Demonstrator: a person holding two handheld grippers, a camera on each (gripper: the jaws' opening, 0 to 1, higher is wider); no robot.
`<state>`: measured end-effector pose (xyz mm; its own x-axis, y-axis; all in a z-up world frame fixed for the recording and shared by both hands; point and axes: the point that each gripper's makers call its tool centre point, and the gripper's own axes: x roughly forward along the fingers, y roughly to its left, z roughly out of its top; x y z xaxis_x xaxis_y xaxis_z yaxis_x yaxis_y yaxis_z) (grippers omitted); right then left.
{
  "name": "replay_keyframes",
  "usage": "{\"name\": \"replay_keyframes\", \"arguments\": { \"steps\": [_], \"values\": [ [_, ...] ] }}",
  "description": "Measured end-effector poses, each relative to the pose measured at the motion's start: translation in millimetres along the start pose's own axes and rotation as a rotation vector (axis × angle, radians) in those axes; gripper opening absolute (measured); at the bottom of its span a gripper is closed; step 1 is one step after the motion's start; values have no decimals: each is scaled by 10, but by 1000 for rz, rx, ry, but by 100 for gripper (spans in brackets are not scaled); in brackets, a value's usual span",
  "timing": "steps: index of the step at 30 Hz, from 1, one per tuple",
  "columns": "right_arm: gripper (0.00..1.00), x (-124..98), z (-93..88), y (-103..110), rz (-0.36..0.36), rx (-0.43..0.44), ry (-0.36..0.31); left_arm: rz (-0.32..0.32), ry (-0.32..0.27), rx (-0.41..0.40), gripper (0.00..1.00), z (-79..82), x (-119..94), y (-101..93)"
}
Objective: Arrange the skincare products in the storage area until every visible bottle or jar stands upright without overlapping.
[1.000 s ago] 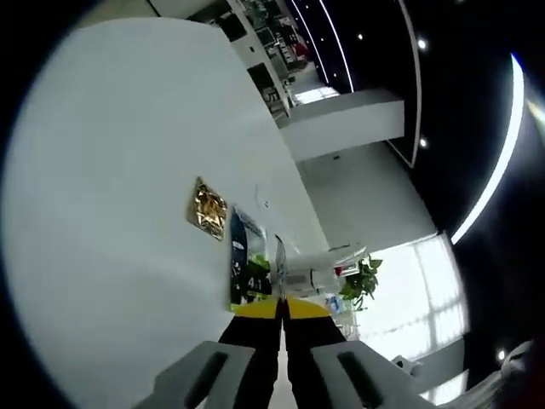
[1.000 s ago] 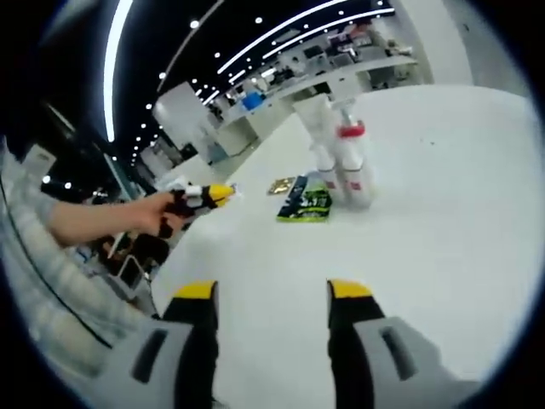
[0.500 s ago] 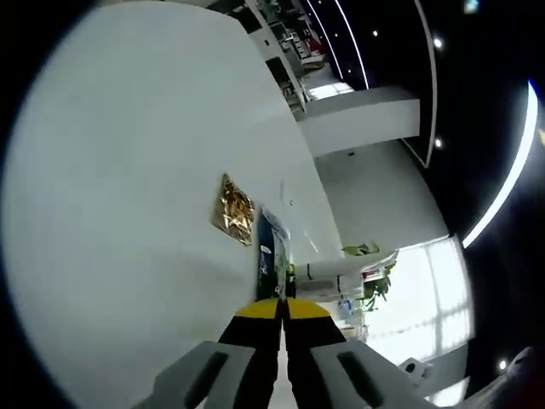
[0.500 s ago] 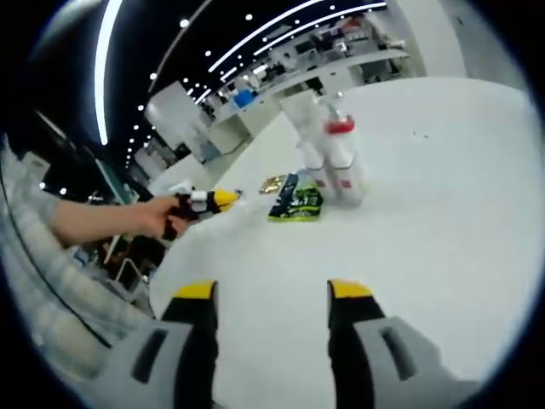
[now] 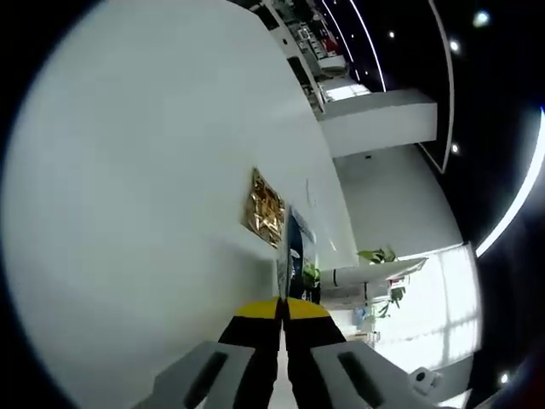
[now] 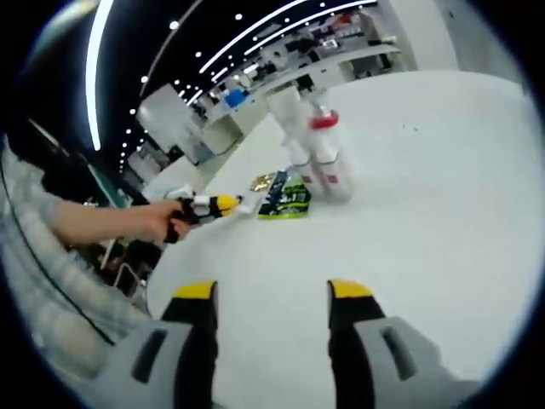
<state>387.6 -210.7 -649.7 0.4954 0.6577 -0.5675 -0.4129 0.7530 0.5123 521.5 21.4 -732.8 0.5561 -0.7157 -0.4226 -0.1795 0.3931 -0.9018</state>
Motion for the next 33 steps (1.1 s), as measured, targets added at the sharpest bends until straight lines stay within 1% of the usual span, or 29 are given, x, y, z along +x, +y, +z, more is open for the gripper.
{"name": "replay_keyframes", "arguments": {
  "steps": [2,5,9,10,12,18,22,29,33],
  "values": [
    [50,1,2,-8,-3,-1,2,10,0,-2,1,4,2,19],
    [50,14,12,-19,-2,8,-3,49,12,14,1,-2,12,81],
    [50,46,5,-1,1,26,-10,70,12,4,2,-8,26,93],
    [50,54,0,7,1,26,-10,86,7,12,2,-1,29,98],
    [50,69,-11,29,5,25,-9,98,12,29,3,-1,41,101],
    [50,71,-15,14,4,26,-9,140,24,39,4,-6,51,149],
    [50,67,-5,3,7,37,-16,163,42,82,4,-9,46,148],
    [50,98,5,10,16,39,-19,198,48,46,6,-4,36,150],
    [50,115,4,36,26,35,-16,224,61,64,7,-4,20,154]
  ]
}}
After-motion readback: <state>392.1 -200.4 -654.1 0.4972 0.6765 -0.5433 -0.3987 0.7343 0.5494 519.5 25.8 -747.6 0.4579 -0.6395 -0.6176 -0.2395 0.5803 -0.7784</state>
